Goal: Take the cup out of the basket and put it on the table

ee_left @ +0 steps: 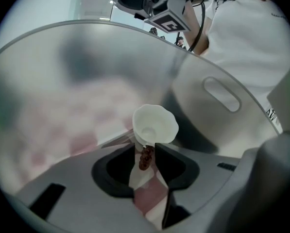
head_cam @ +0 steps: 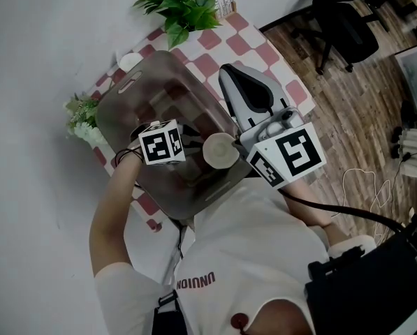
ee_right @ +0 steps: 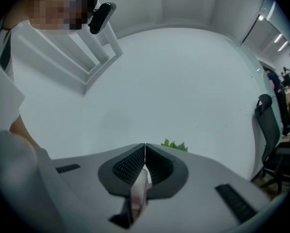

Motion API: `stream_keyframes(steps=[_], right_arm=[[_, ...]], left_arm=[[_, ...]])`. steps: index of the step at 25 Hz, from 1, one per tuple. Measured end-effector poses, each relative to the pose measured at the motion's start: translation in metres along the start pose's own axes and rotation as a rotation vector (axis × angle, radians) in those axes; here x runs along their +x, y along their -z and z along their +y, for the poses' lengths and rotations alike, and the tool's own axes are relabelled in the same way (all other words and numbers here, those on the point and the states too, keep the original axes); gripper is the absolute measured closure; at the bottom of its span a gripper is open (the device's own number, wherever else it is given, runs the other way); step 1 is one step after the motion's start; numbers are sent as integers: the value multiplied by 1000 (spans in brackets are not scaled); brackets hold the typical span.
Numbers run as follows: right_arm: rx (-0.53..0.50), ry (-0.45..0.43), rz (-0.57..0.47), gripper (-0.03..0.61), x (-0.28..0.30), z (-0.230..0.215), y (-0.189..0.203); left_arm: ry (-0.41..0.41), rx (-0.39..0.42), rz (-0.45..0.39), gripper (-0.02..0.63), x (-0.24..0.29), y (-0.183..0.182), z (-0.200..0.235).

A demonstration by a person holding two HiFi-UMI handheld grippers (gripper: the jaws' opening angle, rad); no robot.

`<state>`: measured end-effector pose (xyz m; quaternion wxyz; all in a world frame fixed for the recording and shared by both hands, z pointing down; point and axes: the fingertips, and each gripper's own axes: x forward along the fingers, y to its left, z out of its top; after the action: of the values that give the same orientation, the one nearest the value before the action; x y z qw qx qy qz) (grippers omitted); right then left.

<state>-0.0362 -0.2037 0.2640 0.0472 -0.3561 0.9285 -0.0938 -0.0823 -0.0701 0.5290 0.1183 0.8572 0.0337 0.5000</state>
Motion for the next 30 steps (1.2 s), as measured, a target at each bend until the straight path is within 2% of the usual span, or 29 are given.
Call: stream_keyframes(steps=[11, 16, 21, 27, 30], right_arm=[[3, 26, -2, 560, -3, -6, 1], [2, 45, -4, 560, -5, -9, 0], [2, 45, -1, 560, -5, -8, 1], [1, 53, -3, 560, -8, -9, 2], [-2, 63, -5, 560, -9, -11, 2]], left_arm=[[76, 71, 103, 486, 23, 13, -9], [93, 78, 133, 486, 30, 20, -14], [93, 75, 127, 488, 33, 19, -13], [78, 120, 140, 489, 44, 20, -13], [59, 127, 133, 518, 48, 19, -11]])
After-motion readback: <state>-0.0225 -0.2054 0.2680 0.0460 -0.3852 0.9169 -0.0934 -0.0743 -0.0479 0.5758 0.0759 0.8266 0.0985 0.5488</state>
